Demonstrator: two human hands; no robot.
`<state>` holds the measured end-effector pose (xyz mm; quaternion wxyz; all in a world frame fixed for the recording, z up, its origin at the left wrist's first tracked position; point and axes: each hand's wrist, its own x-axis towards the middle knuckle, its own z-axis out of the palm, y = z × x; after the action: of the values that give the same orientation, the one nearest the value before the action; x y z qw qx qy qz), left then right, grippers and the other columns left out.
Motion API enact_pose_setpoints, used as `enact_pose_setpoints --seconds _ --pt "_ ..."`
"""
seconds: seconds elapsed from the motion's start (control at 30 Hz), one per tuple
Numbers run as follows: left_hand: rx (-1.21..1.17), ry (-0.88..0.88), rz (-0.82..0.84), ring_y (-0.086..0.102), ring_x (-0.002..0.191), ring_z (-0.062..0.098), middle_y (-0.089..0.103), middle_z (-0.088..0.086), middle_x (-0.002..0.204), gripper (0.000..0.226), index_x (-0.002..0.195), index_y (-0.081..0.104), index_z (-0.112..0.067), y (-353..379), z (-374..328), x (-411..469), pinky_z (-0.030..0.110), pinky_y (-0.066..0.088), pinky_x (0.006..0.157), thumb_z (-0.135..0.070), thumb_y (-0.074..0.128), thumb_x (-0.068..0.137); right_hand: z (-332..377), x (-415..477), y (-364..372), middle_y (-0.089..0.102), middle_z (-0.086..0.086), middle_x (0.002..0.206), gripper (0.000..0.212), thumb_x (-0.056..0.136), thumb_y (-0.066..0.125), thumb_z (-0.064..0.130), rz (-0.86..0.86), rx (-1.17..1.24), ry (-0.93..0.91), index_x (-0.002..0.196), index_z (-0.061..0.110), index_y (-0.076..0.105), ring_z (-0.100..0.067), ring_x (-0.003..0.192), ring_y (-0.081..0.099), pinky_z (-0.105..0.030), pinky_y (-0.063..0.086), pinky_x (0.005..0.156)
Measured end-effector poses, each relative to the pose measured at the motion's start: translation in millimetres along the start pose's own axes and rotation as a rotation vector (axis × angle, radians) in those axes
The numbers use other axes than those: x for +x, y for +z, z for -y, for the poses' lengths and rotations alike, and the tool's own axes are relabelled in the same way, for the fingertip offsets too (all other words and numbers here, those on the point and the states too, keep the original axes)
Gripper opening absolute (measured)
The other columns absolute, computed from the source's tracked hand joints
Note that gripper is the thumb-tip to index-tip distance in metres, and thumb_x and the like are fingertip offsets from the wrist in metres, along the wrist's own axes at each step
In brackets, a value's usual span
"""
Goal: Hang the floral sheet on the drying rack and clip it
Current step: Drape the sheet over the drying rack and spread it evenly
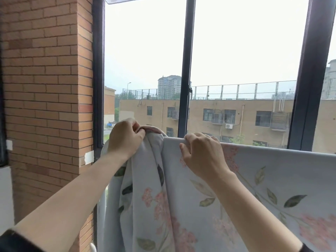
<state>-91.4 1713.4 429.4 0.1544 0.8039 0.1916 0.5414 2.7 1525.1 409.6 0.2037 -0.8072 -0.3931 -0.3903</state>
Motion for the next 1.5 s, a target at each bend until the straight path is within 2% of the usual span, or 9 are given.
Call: enact_pose_setpoints --seconds 0.17,0.37,0.6,0.8,0.93,1.1,1.27,1.43,1.5 --pt "0.019 -0.005 0.008 0.052 0.068 0.022 0.058 0.002 0.069 0.015 0.072 0.059 -0.012 -4 5 8 0.026 0.034 0.062 -0.021 0.063 0.084 34 27 13 0.066 -0.003 0.099 0.026 0.097 0.045 0.034 0.119 0.059 -0.079 0.102 0.015 0.063 -0.026 0.090 0.062 -0.034 0.045 0.077" --pt "-0.076 -0.035 -0.003 0.050 0.065 0.019 0.056 0.001 0.066 0.016 0.072 0.058 -0.009 -11 20 25 0.020 0.030 0.051 -0.018 0.060 0.085 29 19 29 0.068 0.005 0.088 0.031 0.099 0.042 0.040 -0.037 -0.030 -0.050 0.089 0.021 0.064 -0.022 0.084 0.063 -0.031 0.034 0.069" --pt "-0.149 -0.059 -0.035 0.048 0.062 0.021 0.054 0.005 0.064 0.016 0.068 0.053 -0.007 -12 46 31 0.019 0.029 0.049 -0.012 0.058 0.083 28 14 25 0.066 0.010 0.095 0.023 0.097 0.049 0.041 -0.057 0.003 -0.039 0.097 0.028 0.068 -0.018 0.083 0.063 -0.025 0.032 0.065" --pt "-0.170 -0.061 0.318 0.053 0.073 0.016 0.055 -0.006 0.070 0.022 0.081 0.060 -0.013 -25 53 27 0.025 0.034 0.058 -0.032 0.056 0.092 27 9 15 0.069 0.010 0.099 0.023 0.096 0.048 0.041 -0.035 -0.034 0.002 0.099 0.027 0.065 -0.020 0.089 0.062 -0.025 0.028 0.069" --pt "-0.315 -0.113 0.306 0.055 0.075 0.013 0.062 -0.005 0.076 0.035 0.084 0.066 -0.018 -28 61 15 0.019 0.036 0.061 -0.038 0.042 0.099 25 7 14 0.068 0.008 0.095 0.028 0.095 0.044 0.047 -0.020 -0.049 -0.004 0.096 0.026 0.062 -0.019 0.087 0.062 -0.028 0.031 0.069" --pt "-0.375 -0.073 0.363 0.060 0.093 0.006 0.069 -0.010 0.099 0.014 0.101 0.068 -0.029 -29 71 10 0.015 0.042 0.070 -0.033 0.060 0.091 29 13 16 0.068 0.005 0.096 0.036 0.095 0.040 0.051 0.001 -0.035 -0.010 0.098 0.024 0.063 -0.020 0.090 0.062 -0.030 0.035 0.073" --pt "-0.281 0.001 0.406 0.054 0.103 0.010 0.059 -0.008 0.111 0.031 0.110 0.065 -0.032 -27 68 13 0.027 0.041 0.084 -0.045 0.068 0.081 37 22 16 0.069 0.003 0.099 0.042 0.094 0.039 0.057 0.077 -0.032 0.015 0.101 0.024 0.064 -0.020 0.094 0.063 -0.032 0.043 0.078" --pt "-0.249 0.150 0.384 0.055 0.093 0.011 0.059 -0.006 0.102 0.030 0.104 0.068 -0.025 -16 73 20 0.026 0.043 0.080 -0.041 0.073 0.078 42 25 15 0.070 0.002 0.102 0.040 0.093 0.043 0.056 0.119 -0.013 0.082 0.102 0.025 0.065 -0.023 0.097 0.063 -0.033 0.044 0.078" --pt "-0.352 0.202 0.389 0.058 0.086 0.005 0.063 -0.007 0.095 0.021 0.096 0.072 -0.022 -14 81 27 0.015 0.045 0.074 -0.030 0.077 0.077 44 26 14 0.071 0.004 0.098 0.038 0.092 0.045 0.057 0.126 -0.008 0.115 0.101 0.027 0.066 -0.021 0.095 0.063 -0.031 0.041 0.073"
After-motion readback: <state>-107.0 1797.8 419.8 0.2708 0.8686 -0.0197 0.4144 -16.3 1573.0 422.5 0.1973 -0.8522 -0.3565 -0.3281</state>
